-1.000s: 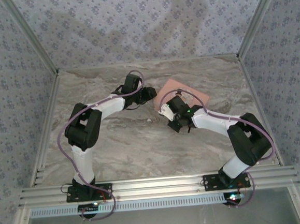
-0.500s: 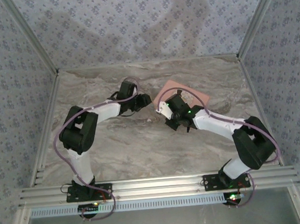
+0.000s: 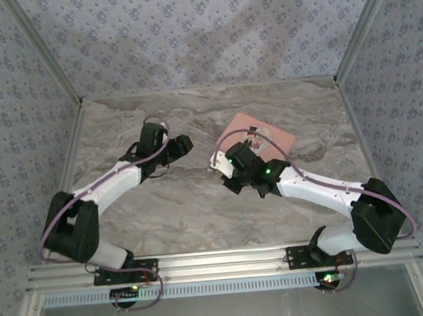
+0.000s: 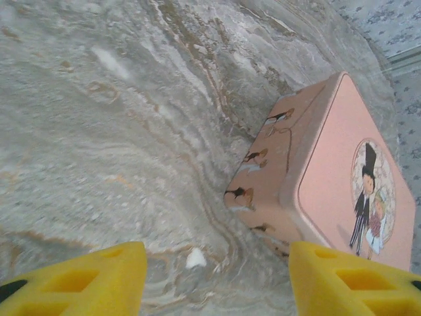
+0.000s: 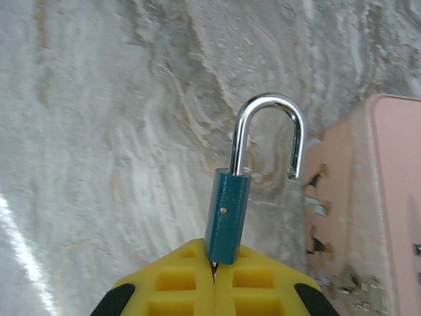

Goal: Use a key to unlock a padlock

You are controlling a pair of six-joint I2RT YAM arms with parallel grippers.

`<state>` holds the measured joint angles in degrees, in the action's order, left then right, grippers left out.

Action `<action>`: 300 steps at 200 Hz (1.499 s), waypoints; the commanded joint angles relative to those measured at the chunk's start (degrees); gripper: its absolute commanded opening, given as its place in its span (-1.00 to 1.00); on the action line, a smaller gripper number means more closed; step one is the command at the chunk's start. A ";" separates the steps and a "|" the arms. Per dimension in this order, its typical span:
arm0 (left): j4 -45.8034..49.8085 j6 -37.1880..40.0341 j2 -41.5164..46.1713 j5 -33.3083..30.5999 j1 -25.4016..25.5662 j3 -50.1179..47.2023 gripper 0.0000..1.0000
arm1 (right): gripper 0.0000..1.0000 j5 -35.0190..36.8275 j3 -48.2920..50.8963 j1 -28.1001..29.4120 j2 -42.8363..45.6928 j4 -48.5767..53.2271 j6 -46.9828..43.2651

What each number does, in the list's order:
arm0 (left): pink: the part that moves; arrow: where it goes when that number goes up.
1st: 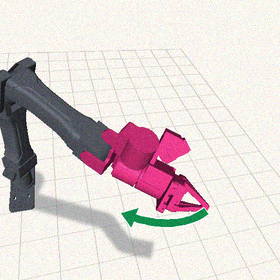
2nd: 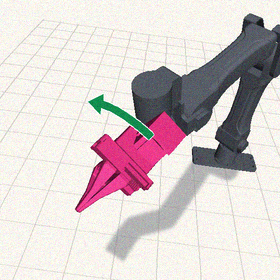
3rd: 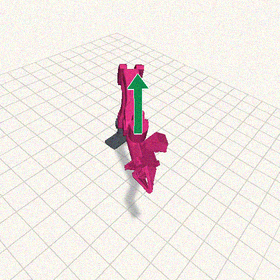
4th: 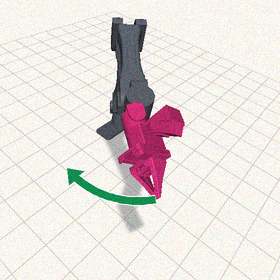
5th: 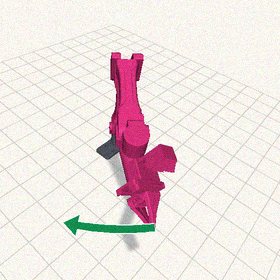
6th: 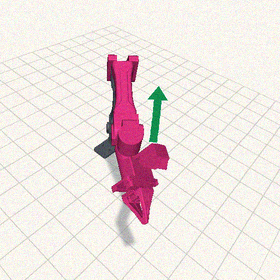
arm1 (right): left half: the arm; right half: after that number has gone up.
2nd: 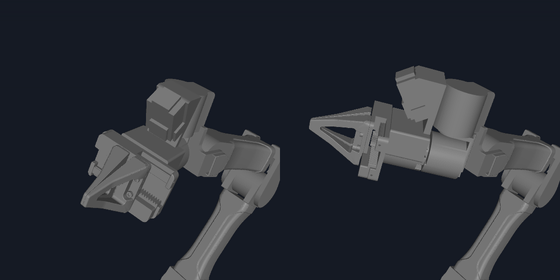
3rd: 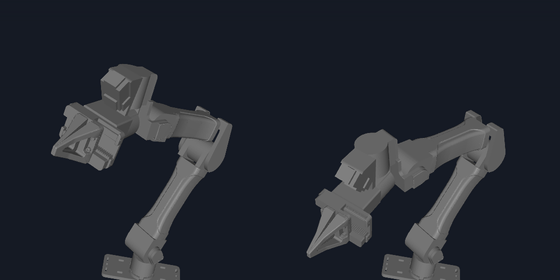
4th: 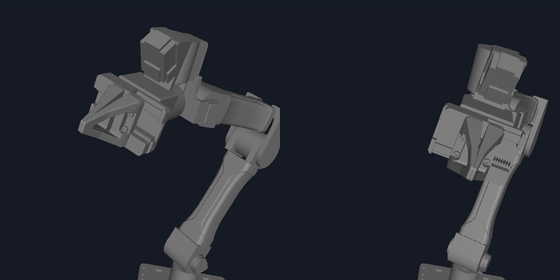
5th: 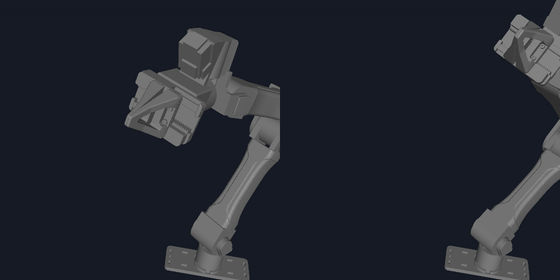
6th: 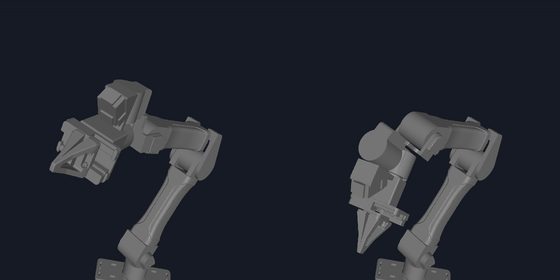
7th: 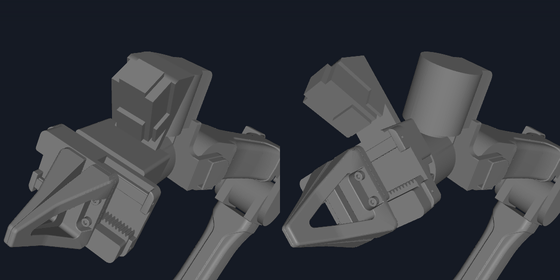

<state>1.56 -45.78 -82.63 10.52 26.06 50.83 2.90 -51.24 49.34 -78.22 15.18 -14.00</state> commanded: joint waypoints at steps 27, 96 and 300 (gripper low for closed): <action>7.10 2.64 11.37 -4.34 -1.87 -6.27 0.96 | -1.00 -3.73 -1.05 5.02 -4.44 -2.65 5.70; 15.23 -1.35 26.35 -10.01 -3.70 -14.42 0.96 | -1.00 -7.75 -5.06 9.70 -16.19 -7.14 8.96; 22.38 -6.71 31.64 -3.93 -4.00 -17.00 0.97 | -0.05 -3.94 -3.92 4.02 -9.57 -5.35 17.25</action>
<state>22.28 -53.63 -50.33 5.37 22.48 31.66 -3.75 -56.95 55.33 -95.29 7.55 0.95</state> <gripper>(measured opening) 0.981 0.438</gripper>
